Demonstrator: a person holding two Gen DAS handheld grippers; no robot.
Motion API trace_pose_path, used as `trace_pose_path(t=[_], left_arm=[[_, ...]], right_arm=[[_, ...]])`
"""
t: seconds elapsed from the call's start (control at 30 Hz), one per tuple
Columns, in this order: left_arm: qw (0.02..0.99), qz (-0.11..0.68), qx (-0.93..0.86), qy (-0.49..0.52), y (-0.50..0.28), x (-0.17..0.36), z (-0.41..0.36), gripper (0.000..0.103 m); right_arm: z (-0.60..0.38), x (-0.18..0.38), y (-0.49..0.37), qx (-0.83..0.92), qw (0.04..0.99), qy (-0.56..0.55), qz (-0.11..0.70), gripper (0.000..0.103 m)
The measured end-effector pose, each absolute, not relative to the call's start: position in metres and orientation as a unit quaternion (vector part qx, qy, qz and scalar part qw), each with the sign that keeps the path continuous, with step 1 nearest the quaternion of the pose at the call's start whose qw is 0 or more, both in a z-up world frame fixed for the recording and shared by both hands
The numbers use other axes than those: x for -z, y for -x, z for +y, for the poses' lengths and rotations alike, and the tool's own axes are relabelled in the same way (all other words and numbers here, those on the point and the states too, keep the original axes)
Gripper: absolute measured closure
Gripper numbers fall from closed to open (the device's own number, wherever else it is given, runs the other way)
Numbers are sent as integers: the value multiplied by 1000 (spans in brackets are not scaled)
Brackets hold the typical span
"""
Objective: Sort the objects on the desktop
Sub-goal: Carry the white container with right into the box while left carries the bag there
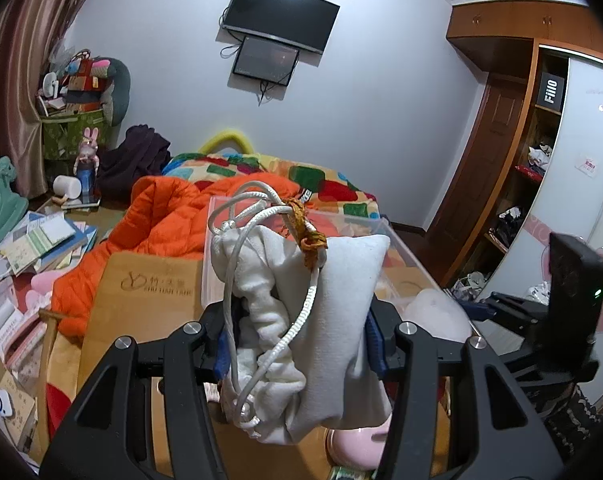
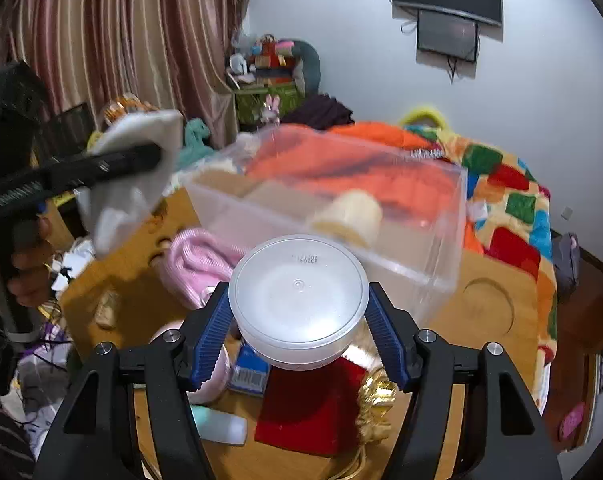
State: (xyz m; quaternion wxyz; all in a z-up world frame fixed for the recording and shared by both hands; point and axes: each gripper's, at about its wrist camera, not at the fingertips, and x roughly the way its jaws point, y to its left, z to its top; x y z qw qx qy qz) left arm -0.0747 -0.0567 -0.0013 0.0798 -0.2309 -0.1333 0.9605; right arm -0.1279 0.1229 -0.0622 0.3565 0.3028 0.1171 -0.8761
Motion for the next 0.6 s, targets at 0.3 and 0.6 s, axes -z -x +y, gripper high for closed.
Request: trace_pose_path(t=[0.3, 0.6], left_arm=[[82, -114, -967, 210, 96, -24, -57, 52], [80, -99, -964, 235, 137, -20, -53, 52]], right_arm=[[122, 27, 155, 892, 348, -274, 94, 41], [111, 26, 199, 896, 329, -286, 92, 41]])
